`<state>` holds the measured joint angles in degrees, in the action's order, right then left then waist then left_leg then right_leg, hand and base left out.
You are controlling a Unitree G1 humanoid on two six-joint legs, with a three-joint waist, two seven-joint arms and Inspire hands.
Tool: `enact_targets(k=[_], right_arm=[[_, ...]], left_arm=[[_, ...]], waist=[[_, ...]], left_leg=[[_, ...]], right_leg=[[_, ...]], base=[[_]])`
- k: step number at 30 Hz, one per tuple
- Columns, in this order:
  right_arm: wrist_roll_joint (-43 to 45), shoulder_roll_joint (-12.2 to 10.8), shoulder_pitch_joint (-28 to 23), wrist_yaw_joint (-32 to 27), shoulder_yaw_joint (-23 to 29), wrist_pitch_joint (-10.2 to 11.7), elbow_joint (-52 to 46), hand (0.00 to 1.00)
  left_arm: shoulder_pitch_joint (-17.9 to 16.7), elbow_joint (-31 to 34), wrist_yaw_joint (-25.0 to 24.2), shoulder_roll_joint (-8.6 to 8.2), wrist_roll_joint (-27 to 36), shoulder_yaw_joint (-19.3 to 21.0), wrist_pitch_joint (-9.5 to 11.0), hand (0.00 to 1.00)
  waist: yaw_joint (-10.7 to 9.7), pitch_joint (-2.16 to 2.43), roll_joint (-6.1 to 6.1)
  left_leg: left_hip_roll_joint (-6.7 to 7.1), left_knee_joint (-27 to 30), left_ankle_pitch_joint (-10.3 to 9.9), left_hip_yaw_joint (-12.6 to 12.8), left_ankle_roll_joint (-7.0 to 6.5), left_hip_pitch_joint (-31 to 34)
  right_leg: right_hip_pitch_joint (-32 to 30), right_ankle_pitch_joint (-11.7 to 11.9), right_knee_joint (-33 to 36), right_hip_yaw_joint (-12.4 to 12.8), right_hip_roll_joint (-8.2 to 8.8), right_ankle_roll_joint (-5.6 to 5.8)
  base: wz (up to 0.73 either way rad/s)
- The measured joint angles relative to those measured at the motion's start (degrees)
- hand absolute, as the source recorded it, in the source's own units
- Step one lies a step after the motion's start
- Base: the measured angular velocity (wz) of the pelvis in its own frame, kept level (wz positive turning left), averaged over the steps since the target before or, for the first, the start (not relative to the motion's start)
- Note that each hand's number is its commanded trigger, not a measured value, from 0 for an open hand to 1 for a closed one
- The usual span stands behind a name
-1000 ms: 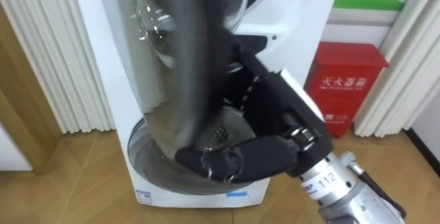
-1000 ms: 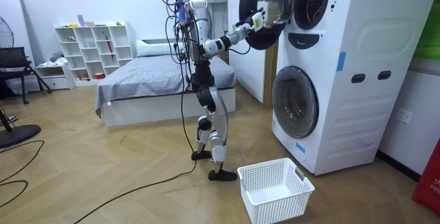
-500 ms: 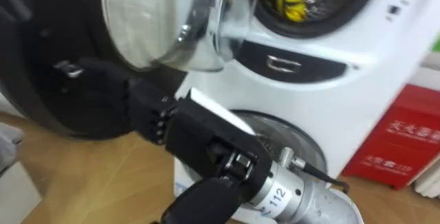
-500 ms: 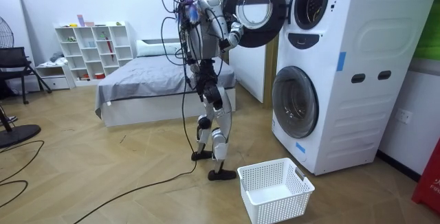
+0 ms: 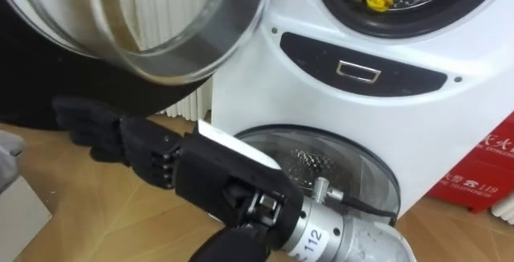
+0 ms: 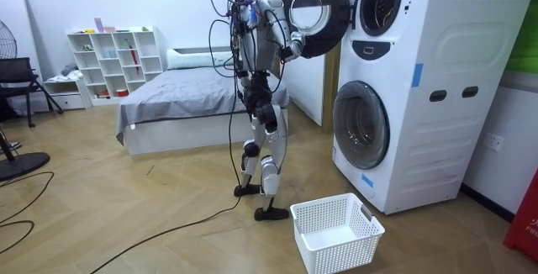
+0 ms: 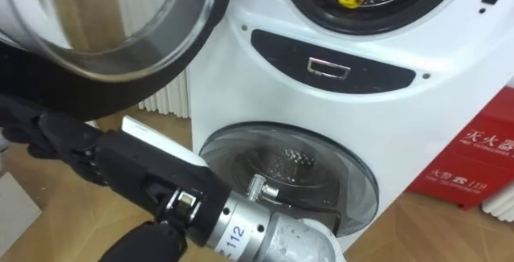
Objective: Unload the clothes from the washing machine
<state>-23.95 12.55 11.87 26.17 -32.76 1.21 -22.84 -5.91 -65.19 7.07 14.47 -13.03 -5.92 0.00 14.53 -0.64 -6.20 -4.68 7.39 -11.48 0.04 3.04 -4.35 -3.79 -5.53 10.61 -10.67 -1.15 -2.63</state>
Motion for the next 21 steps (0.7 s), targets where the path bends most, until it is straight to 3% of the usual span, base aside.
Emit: enact_targets(k=[3,8,12,17,21], right_arm=[[0.27,0.34,-0.14,0.05,0.07,-0.17,0.0,0.0],[1.14,1.42,-0.33,0.21,0.24,-0.26,-0.01,0.0],[6.49,3.31,-1.75,0.06,1.68,-0.28,0.0,0.0],[18.81,4.58,-5.17,-2.92,7.38,-0.37,0.01,0.0],[27.27,5.13,-6.54,-7.58,15.75,-0.37,0.03,0.0]], left_arm=[[0.32,-0.04,0.25,-0.24,0.01,0.02,-0.13,0.0],[-0.42,-0.1,1.07,-0.44,-0.03,-0.65,-0.88,0.0],[-0.44,-0.11,1.45,-0.77,-0.08,-0.31,-0.96,0.0],[-0.63,0.02,2.46,-1.4,-0.28,1.96,-0.98,0.0],[-1.63,0.0,2.82,-2.36,-0.22,5.75,-0.93,0.0]], waist=[[0.06,-0.45,0.72],[-0.37,-0.4,0.76],[-1.19,-0.1,1.1],[-3.07,0.02,1.4],[-5.26,0.02,2.1]], left_leg=[[-0.46,-0.03,-1.04,1.19,-0.36,0.25],[-0.51,0.46,-1.16,1.2,-0.34,0.54],[-0.49,0.8,-1.15,1.38,-0.35,-0.08],[-0.46,0.82,-1.14,1.88,-0.36,-0.74],[-0.47,0.62,-1.16,2.92,-0.37,-1.32]], right_leg=[[-0.24,0.03,0.12,-0.17,-0.33,-0.04],[-0.26,0.06,0.09,-0.1,-0.36,-0.09],[0.38,0.07,-0.1,0.47,-0.42,-0.1],[1.08,0.03,-0.2,0.66,-0.38,-0.04],[1.39,0.0,-0.24,1.25,-0.42,0.01]], base=[[0.0],[-0.01],[-0.01],[-0.01],[-0.05]])
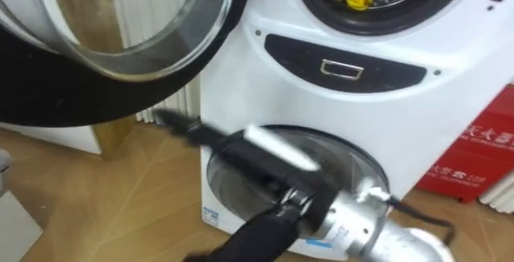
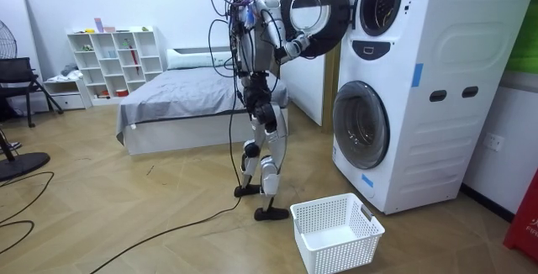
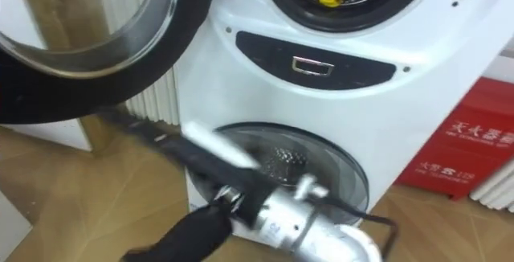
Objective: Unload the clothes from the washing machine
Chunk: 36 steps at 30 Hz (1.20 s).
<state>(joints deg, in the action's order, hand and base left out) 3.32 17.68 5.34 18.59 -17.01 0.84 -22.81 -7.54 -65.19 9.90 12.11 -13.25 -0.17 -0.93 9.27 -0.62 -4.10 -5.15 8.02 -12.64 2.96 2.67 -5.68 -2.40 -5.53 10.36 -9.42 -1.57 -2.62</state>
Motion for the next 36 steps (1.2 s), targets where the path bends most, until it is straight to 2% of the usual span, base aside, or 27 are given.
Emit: enact_targets(k=[2,3,5,7,10,13,17,19,23,29,36], right_arm=[[1.78,0.04,0.0,-2.25,3.31,-0.15,0.0,0.0],[2.07,-0.02,0.01,-3.72,5.14,-0.18,0.0,0.0],[2.18,-0.12,0.06,-5.93,7.32,-0.25,0.0,0.0],[2.22,-0.1,0.54,-8.55,9.06,-0.65,0.0,0.0],[2.34,-0.08,1.0,-11.17,11.01,-1.11,0.02,0.0],[2.14,-0.06,5.25,-15.15,11.62,-1.47,1.81,0.0],[1.03,0.12,8.46,-19.09,11.81,-1.5,2.53,0.0],[0.12,0.21,9.53,-21.02,11.81,-1.5,2.54,0.0],[-1.92,0.22,10.56,-22.96,12.1,-1.5,2.53,0.0],[-7.29,0.36,12.0,-24.05,12.14,-1.5,3.31,0.0],[-10.39,0.35,12.85,-25.18,11.86,-1.82,10.89,0.0]], left_arm=[[-0.18,-0.01,0.47,-0.15,0.09,0.68,-0.02,0.0],[-0.39,-0.06,0.84,-0.57,0.1,1.74,-0.03,0.0],[-1.22,-0.16,1.0,-0.77,0.11,2.36,-0.07,0.0],[-2.02,-0.1,1.21,-0.76,0.02,2.41,-0.42,0.0],[-2.04,-0.34,1.21,-0.76,-0.39,2.4,-1.15,0.0],[-2.15,-1.28,1.21,-0.65,-0.42,2.26,-1.72,0.0],[-2.08,-1.22,1.2,-0.65,-0.41,2.24,-2.04,0.0],[-2.12,-1.17,1.19,-0.63,-0.41,2.24,-2.8,0.0],[-2.13,-0.25,1.04,-0.62,-0.42,2.33,-2.93,0.0],[-1.75,1.16,0.12,-0.69,-0.41,2.32,-3.3,0.0],[-2.03,1.04,-0.45,-0.7,-0.16,1.96,-4.13,0.0]], waist=[[-0.61,0.17,0.27],[-0.87,0.63,0.34],[-1.16,0.76,0.54],[-1.36,0.76,0.59],[-1.75,0.76,0.44],[-2.68,0.64,0.19],[-2.92,0.54,-0.14],[-2.84,0.67,-0.49],[-2.84,0.72,-0.68],[-2.73,0.36,-0.12],[-2.51,0.24,-0.04]], left_leg=[[-0.04,-0.13,0.0,0.06,0.0,-0.06],[-0.05,-0.21,0.0,0.16,0.0,-0.24],[-0.13,-0.27,0.01,0.56,0.0,-1.05],[-0.16,-0.27,0.01,1.65,0.0,-1.83],[-0.1,-0.26,0.01,1.69,0.0,-2.08],[-0.09,-0.21,0.01,1.69,-0.01,-2.09],[-0.14,-0.18,0.01,1.63,0.0,-1.99],[-0.14,-0.19,0.01,1.61,0.0,-1.92],[-0.14,-0.24,0.0,1.62,0.0,-1.76],[-0.18,-0.23,0.0,1.64,0.0,-1.9],[-0.18,-0.25,0.0,1.74,0.0,-1.93]], right_leg=[[-0.04,0.01,0.05,0.15,-0.09,-0.01],[-0.03,0.0,0.1,0.39,-0.18,-0.01],[0.5,0.0,0.1,0.92,-0.35,-0.01],[0.96,0.0,0.1,1.49,-0.46,-0.01],[1.22,-0.04,0.04,1.63,-0.39,0.06],[1.24,-0.06,0.09,1.58,-0.38,0.07],[1.24,-0.08,0.04,1.49,-0.43,0.07],[1.27,-0.08,-0.08,1.44,-0.43,0.07],[1.36,-0.05,-0.53,1.41,-0.41,0.11],[1.66,-0.05,-0.72,0.83,-0.4,0.11],[1.72,-0.07,-0.74,0.75,-0.37,0.13]], base=[[-0.04],[-0.06],[-0.11],[-0.16],[-0.03],[0.0],[0.01],[0.0],[0.0],[0.0],[0.0]])
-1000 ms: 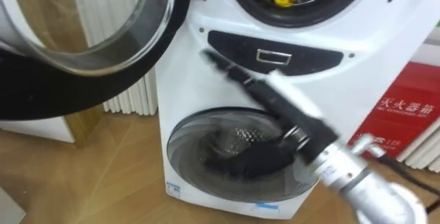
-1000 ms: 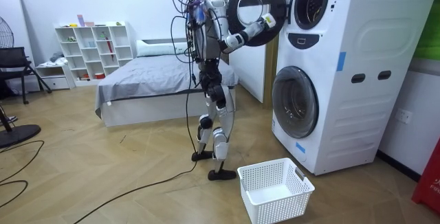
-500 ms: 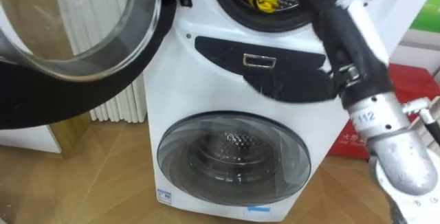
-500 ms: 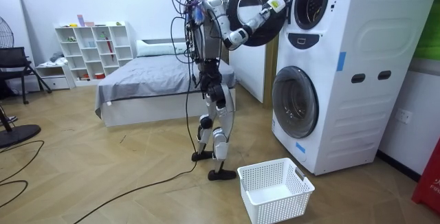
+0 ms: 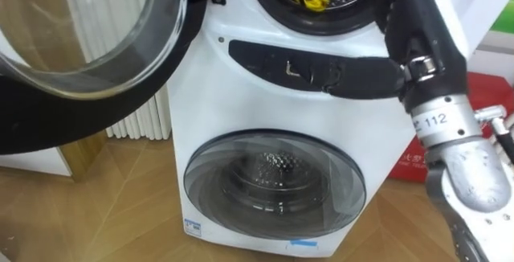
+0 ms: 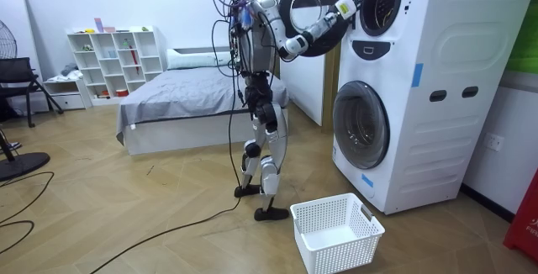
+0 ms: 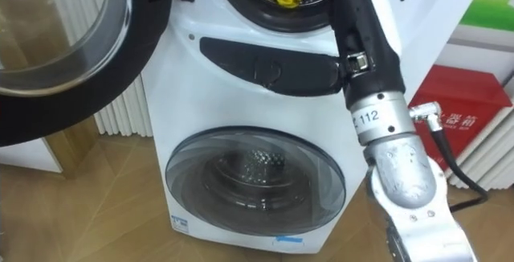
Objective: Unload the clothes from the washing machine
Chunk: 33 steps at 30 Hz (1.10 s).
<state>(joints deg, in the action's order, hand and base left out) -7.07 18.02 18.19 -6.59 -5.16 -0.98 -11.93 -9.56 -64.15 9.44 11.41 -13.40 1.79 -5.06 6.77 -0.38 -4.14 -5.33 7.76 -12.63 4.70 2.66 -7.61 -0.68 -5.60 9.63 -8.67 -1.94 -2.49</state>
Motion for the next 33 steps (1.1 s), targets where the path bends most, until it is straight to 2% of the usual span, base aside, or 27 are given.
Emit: enact_targets(k=[6,14,17,18,19,21,22,23,24,25,26,27,28,30,31,32,33], right_arm=[[-3.94,0.15,1.24,-1.14,-0.01,-0.38,2.41,0.0],[-6.01,0.33,1.77,-1.59,-0.05,-0.39,5.65,0.0],[-4.94,0.18,1.79,-1.55,-0.18,-0.39,7.47,0.0],[-3.96,0.19,1.81,-1.59,-0.18,-0.35,8.26,0.0],[-3.62,0.28,1.94,-1.7,-0.18,-0.21,9.56,0.0],[-3.54,0.19,1.87,-2.18,-0.44,-0.27,11.16,0.0],[-3.35,0.23,1.59,-2.46,-0.41,-0.36,11.32,0.0],[-3.28,0.26,1.58,-2.77,-0.38,-0.36,11.39,0.0],[-3.32,0.35,1.62,-3.37,-0.2,-0.26,12.21,0.0],[-3.93,0.36,1.66,-3.72,-0.16,-0.35,14.04,0.0],[-3.94,0.37,1.65,-3.82,-0.2,-0.44,14.57,0.0],[-3.84,0.34,1.65,-3.85,-0.22,-0.51,14.82,0.0],[-3.8,0.29,1.65,-3.76,-0.23,-0.51,14.82,0.0],[-3.77,0.27,1.62,-3.16,-0.32,-0.97,14.99,0.0],[-3.78,0.32,1.58,-3.14,-0.34,-1.05,14.99,0.0],[-3.9,0.36,1.58,-3.15,-0.32,-1.07,14.98,0.0],[-4.07,0.68,1.64,-3.16,-0.17,-1.09,14.97,0.0]], left_arm=[[-0.26,0.05,0.0,0.04,-0.16,0.0,-0.97,0.0],[-0.31,-0.06,0.31,0.01,-0.77,0.3,-1.45,0.0],[-1.03,-0.05,0.77,0.69,0.35,0.28,-1.6,0.0],[-1.18,-0.05,0.82,1.04,0.36,0.31,-1.67,0.0],[-1.27,-0.04,0.83,0.96,0.28,0.33,-1.71,0.0],[-1.92,0.13,0.66,0.74,0.1,0.31,-1.78,0.0],[-2.45,0.37,0.42,0.65,0.1,0.29,-1.7,0.0],[-2.44,0.38,0.14,0.53,0.09,0.29,-1.72,0.0],[-2.46,0.22,-0.31,0.26,0.0,0.25,-2.22,0.0],[-2.63,0.29,-0.56,0.0,-0.03,0.24,-2.76,0.0],[-2.68,0.38,-0.58,-0.07,-0.03,0.25,-2.94,0.0],[-2.75,0.55,-0.57,-0.22,-0.07,0.32,-3.11,0.0],[-2.84,0.55,-0.57,-0.21,-0.18,0.4,-3.15,0.0],[-4.17,0.58,-0.34,-0.05,-0.08,1.53,-3.13,0.0],[-4.97,0.58,-0.4,0.05,-0.01,1.53,-3.14,0.0],[-5.17,0.58,-0.49,0.13,0.02,1.53,-3.12,0.0],[-5.14,0.65,-0.99,0.07,0.04,1.54,-3.09,0.0]], waist=[[0.06,-0.08,0.09],[1.57,0.03,-0.06],[2.03,-0.27,-0.57],[2.2,-0.42,-0.96],[2.48,-0.53,-0.69],[2.85,-0.83,-0.24],[2.63,-0.83,-0.09],[2.32,-0.72,-0.2],[1.94,-0.75,-0.28],[1.94,-0.62,-0.4],[2.47,-0.53,-0.47],[3.44,-0.47,-0.33],[3.52,-0.47,-0.26],[3.92,-0.23,-0.14],[3.19,0.34,-0.65],[2.78,0.6,-1.03],[2.0,0.86,-1.53]], left_leg=[[0.02,0.01,0.0,-0.17,0.0,0.14],[-0.13,0.88,-0.01,-0.15,0.01,-0.23],[-0.17,6.07,-0.5,-0.17,0.8,1.08],[-0.23,10.48,-0.97,-0.4,1.28,2.6],[-0.89,15.78,-1.9,-0.9,1.32,4.38],[-1.75,22.44,-2.55,-2.06,1.41,7.21],[-2.01,26.29,-2.63,-3.11,1.55,9.42],[-1.79,27.27,-2.86,-3.66,1.63,10.68],[-0.81,27.5,-3.15,-3.79,1.13,13.52],[0.4,26.02,-3.1,-3.14,1.08,16.4],[0.91,24.38,-2.9,-2.81,0.9,17.64],[1.78,19.28,-1.56,-3.0,1.14,19.99],[2.13,16.34,-0.31,-3.07,0.88,20.96],[2.03,7.63,8.07,-2.64,0.27,21.75],[2.31,5.58,11.72,-2.42,-0.04,20.93],[2.69,4.81,12.85,-2.38,-0.56,20.65],[3.24,4.47,14.31,-2.21,-1.75,19.77]], right_leg=[[-0.08,-0.11,0.0,-0.2,0.06,0.08],[0.25,-0.1,0.32,-0.12,0.0,0.05],[0.05,-1.7,3.08,-0.69,0.46,-0.92],[-0.09,-2.74,4.77,-0.86,0.81,-1.32],[0.21,-3.54,5.73,-0.59,0.89,-1.92],[0.52,-5.16,6.88,0.1,0.01,-2.85],[0.51,-6.25,7.56,0.96,-0.75,-3.83],[0.54,-6.58,7.63,1.74,-1.24,-3.81],[0.6,-7.12,7.98,2.67,-1.42,-3.93],[0.85,-7.4,8.19,3.73,-1.26,-3.95],[0.96,-7.47,8.18,4.12,-1.21,-3.99],[1.15,-7.62,8.09,4.71,-1.26,-3.98],[1.13,-7.81,8.07,4.75,-1.22,-3.94],[1.93,-9.13,8.17,5.52,-1.01,-3.64],[2.7,-9.62,8.07,6.24,-1.01,-3.0],[2.77,-9.71,8.06,6.54,-0.92,-3.07],[2.97,-10.05,7.81,6.54,-0.38,-2.88]], base=[[0.01],[-0.01],[-0.08],[0.0],[-0.05],[-0.02],[0.15],[0.32],[0.24],[0.13],[-0.19],[-0.25],[-0.31],[-0.31],[-0.14],[0.03],[-0.04]])
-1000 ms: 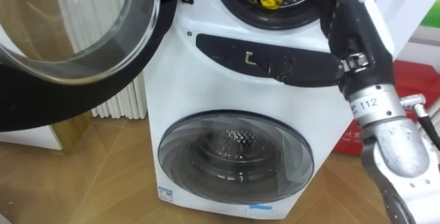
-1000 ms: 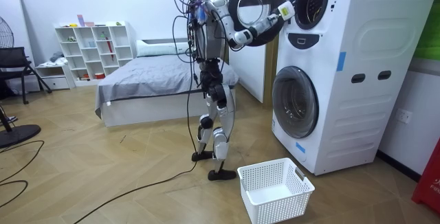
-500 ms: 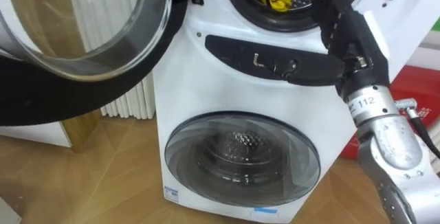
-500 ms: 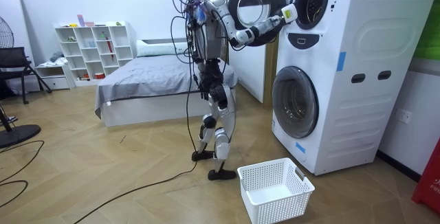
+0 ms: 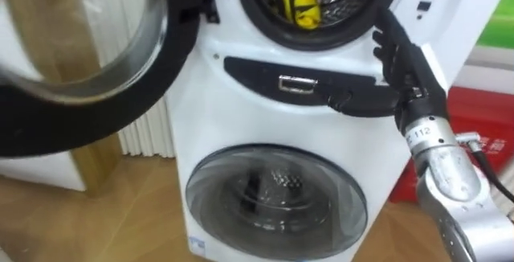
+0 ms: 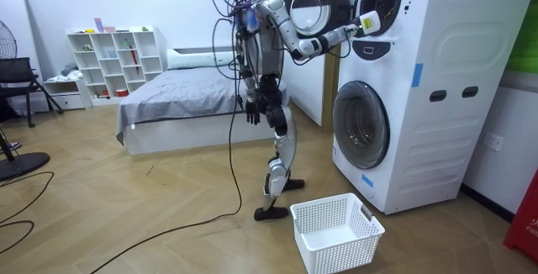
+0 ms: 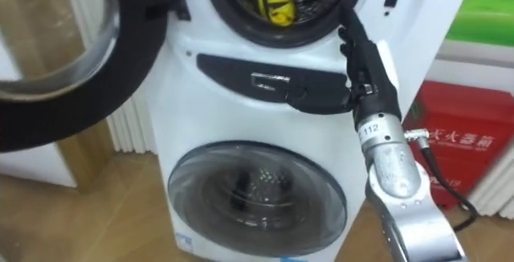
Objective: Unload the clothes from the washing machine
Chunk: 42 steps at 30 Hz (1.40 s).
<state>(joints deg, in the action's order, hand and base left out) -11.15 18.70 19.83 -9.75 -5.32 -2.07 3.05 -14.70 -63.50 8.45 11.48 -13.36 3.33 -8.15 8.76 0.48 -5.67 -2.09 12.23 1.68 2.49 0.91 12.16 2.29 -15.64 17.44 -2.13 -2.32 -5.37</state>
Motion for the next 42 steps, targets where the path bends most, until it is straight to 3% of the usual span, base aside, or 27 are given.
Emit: enact_targets(k=[2,3,5,6,8,9,11,12,13,15,16,17,18,19,20,21,22,23,24,28,32,35,37,40,42], right_arm=[[-1.29,0.07,-1.68,-0.75,-0.03,0.84,-2.34,0.0],[-1.81,0.27,-2.52,-1.05,0.12,1.34,-3.56,0.0],[-1.62,0.87,-2.52,-1.43,0.4,2.05,-4.12,0.0],[-1.01,1.05,-2.53,-1.65,0.53,2.48,-4.52,0.0],[-0.83,1.13,-2.47,-2.02,1.54,2.82,-4.58,0.0],[-0.29,1.15,-2.48,-2.54,2.17,3.04,-4.33,0.0],[-0.29,1.18,-2.82,-3.6,2.46,3.8,-3.74,0.0],[-0.23,1.2,-3.28,-4.48,2.59,3.96,-3.64,0.0],[-0.26,1.21,-4.1,-4.96,3.24,4.18,-3.62,0.0],[-0.2,1.01,-6.02,-5.06,5.11,4.69,-3.66,0.0],[-0.52,0.61,-6.7,-5.02,6.56,4.8,-3.83,0.0],[-1.28,0.58,-6.7,-4.94,7.02,4.83,-3.85,0.0],[-3.24,0.65,-6.71,-4.09,7.65,4.7,-3.91,0.0],[-5.0,0.75,-6.88,-3.26,7.9,4.65,-3.94,0.0],[-5.84,0.75,-6.94,-2.83,7.86,4.63,-4.03,0.0],[-7.81,0.64,-6.97,-1.59,7.71,4.53,-4.17,0.0],[-9.79,0.64,-7.32,-0.21,7.59,4.38,-4.36,0.0],[-10.69,0.64,-7.34,0.3,7.56,4.3,-4.61,0.0],[-12.76,0.64,-7.42,1.41,7.57,3.77,-5.41,0.0],[-16.22,0.75,-7.34,4.63,7.31,2.54,-6.75,0.0],[-15.17,0.62,-7.32,5.31,6.48,2.26,-7.5,0.0],[-14.23,0.53,-7.32,6.5,6.28,1.45,-8.58,0.0],[-13.27,0.79,-7.31,7.63,5.09,1.17,-10.55,0.0],[-13.71,1.56,-7.29,9.43,3.37,1.03,-11.92,0.0],[-13.65,1.84,-7.28,10.66,2.82,0.91,-13.0,0.0]], left_arm=[[-0.05,0.09,-0.36,0.02,0.16,0.23,0.24,0.0],[0.27,0.09,-0.46,0.0,0.23,0.48,0.22,0.0],[2.39,0.1,-0.42,0.2,0.22,1.1,0.34,0.0],[3.57,0.08,-0.24,0.58,0.26,1.02,0.98,0.0],[5.74,0.12,0.07,0.85,0.71,0.92,2.01,0.0],[6.93,-0.03,0.06,0.85,1.87,0.71,2.39,0.0],[7.56,0.03,0.06,1.01,3.68,0.21,2.67,0.0],[7.73,0.18,0.07,1.31,3.89,-0.29,2.63,0.0],[7.6,0.52,0.16,1.4,4.22,-0.52,2.36,0.0],[7.27,1.43,0.2,1.64,3.62,-1.36,2.32,0.0],[7.35,1.57,0.16,2.04,3.64,-1.38,2.34,0.0],[7.36,1.6,0.13,2.24,3.63,-1.36,2.38,0.0],[7.29,1.6,0.03,2.73,3.65,-1.46,2.36,0.0],[6.8,1.62,-0.01,2.98,3.63,-1.56,2.33,0.0],[6.3,1.62,-0.01,2.98,3.62,-1.59,2.28,0.0],[6.1,1.62,-0.02,2.91,3.58,-1.7,2.24,0.0],[4.91,1.7,-0.03,2.74,2.48,-1.76,2.2,0.0],[4.71,1.71,-0.01,2.81,1.68,-1.65,2.22,0.0],[4.09,1.77,0.02,3.19,0.92,-1.45,2.17,0.0],[1.89,1.58,-0.28,3.11,-1.1,-1.35,1.05,0.0],[0.52,1.5,-0.82,2.82,-1.14,-1.21,1.04,0.0],[0.46,1.52,-1.69,2.26,-1.12,-1.23,0.99,0.0],[0.24,1.68,-1.87,1.91,-0.96,-1.24,0.94,0.0],[0.61,1.68,-1.88,1.92,-0.8,-1.28,0.9,0.0],[0.68,1.68,-1.88,1.92,-0.83,-1.28,0.92,0.0]], waist=[[-0.65,-0.09,-0.61],[-1.91,-0.15,-0.62],[-2.19,-0.36,-0.38],[-2.88,-0.48,-0.24],[-3.28,-0.5,-0.35],[-3.42,-0.56,-0.26],[-4.06,-1.03,-0.06],[-4.09,-1.2,-0.18],[-4.36,-1.29,0.1],[-4.93,-1.18,1.88],[-5.42,-1.18,2.08],[-5.43,-1.18,2.08],[-5.82,-1.19,2.04],[-6.11,-1.13,1.9],[-6.17,-1.13,1.89],[-6.49,-1.13,1.79],[-6.7,-0.68,2.27],[-6.69,-0.64,2.12],[-6.7,-0.65,2.18],[-6.52,-0.56,1.74],[-5.22,-0.76,0.47],[-4.83,-0.58,-0.11],[-3.8,-0.57,-0.22],[-3.85,-0.48,-0.42],[-3.69,-0.42,-0.33]], left_leg=[[0.96,1.75,-0.94,0.57,-0.84,-0.74],[1.5,2.91,-2.52,1.32,-1.25,-1.27],[2.17,4.58,-4.88,2.37,-1.69,-1.89],[3.18,5.63,-6.22,2.85,-2.2,-1.86],[4.85,6.08,-7.94,3.63,-3.22,-2.54],[5.72,6.38,-9.28,3.85,-4.14,-3.43],[6.5,6.88,-10.66,4.37,-4.9,-5.08],[6.75,6.84,-11.38,4.95,-5.35,-6.47],[6.98,7.17,-12.36,5.05,-5.99,-7.38],[6.49,7.07,-13.15,3.91,-6.69,-8.93],[6.25,6.66,-13.38,3.06,-7.21,-9.03],[6.02,6.35,-13.2,3.12,-7.16,-8.97],[5.55,5.89,-13.02,3.16,-7.23,-8.86],[5.43,5.52,-12.9,3.14,-7.26,-9.01],[5.44,5.51,-12.9,3.33,-7.26,-9.22],[5.75,5.52,-13.17,3.47,-7.26,-9.89],[5.52,5.36,-13.39,3.06,-7.05,-10.08],[5.27,5.27,-13.41,3.02,-6.91,-10.05],[4.83,4.84,-13.26,3.06,-6.26,-9.7],[4.33,3.05,-11.99,3.03,-5.54,-10.21],[3.21,2.4,-11.4,2.88,-3.64,-10.34],[2.29,2.52,-11.03,1.88,-2.56,-9.53],[1.21,3.56,-11.33,1.57,-1.61,-8.65],[0.59,3.75,-10.98,0.32,-0.57,-8.17],[-0.03,4.21,-10.93,0.36,-0.34,-7.63]], right_leg=[[2.12,-0.25,-1.91,0.01,1.26,0.43],[3.19,-0.61,-2.34,0.34,2.09,1.03],[4.36,-1.46,-1.96,0.53,3.31,1.91],[4.88,-2.5,-1.1,0.41,4.19,2.49],[4.51,-4.47,2.17,0.07,6.09,4.02],[3.42,-5.44,6.4,-1.14,7.43,5.55],[0.69,-5.06,15.79,-2.82,9.28,6.5],[-1.02,-4.13,20.95,-2.83,10.08,7.92],[-2.1,-2.12,24.83,-2.84,10.47,8.31],[-4.06,1.4,28.51,-2.78,9.94,8.35],[-5.49,-0.4,27.17,-2.77,8.91,8.46],[-6.7,-1.48,25.95,-2.92,8.35,8.16],[-8.53,-2.61,21.44,-2.89,7.13,7.65],[-8.81,-2.23,14.15,-2.35,5.58,7.29],[-8.76,-1.14,10.5,-2.0,4.82,6.93],[-8.41,4.66,5.32,-1.13,3.94,5.81],[-7.58,5.5,3.8,-1.14,3.43,4.78],[-7.24,5.69,2.85,-1.2,3.15,5.04],[-7.15,6.1,1.33,-1.53,3.01,4.59],[-7.11,7.01,0.11,-2.8,2.76,3.72],[-7.25,7.07,0.06,-3.12,1.79,2.07],[-7.29,7.28,-0.73,-4.67,1.17,0.51],[-7.49,7.3,-0.86,-7.12,1.09,-0.38],[-7.5,6.99,-0.89,-8.99,0.8,-0.97],[-7.64,6.92,-1.09,-8.9,0.18,-1.03]], base=[[-0.12],[-0.13],[-0.26],[-0.18],[-0.06],[-0.08],[-0.11],[-0.14],[-0.11],[0.1],[0.12],[0.04],[-0.05],[0.0],[0.0],[0.0],[0.0],[0.0],[-0.11],[-0.07],[0.02],[0.13],[0.02],[0.19],[0.13]])
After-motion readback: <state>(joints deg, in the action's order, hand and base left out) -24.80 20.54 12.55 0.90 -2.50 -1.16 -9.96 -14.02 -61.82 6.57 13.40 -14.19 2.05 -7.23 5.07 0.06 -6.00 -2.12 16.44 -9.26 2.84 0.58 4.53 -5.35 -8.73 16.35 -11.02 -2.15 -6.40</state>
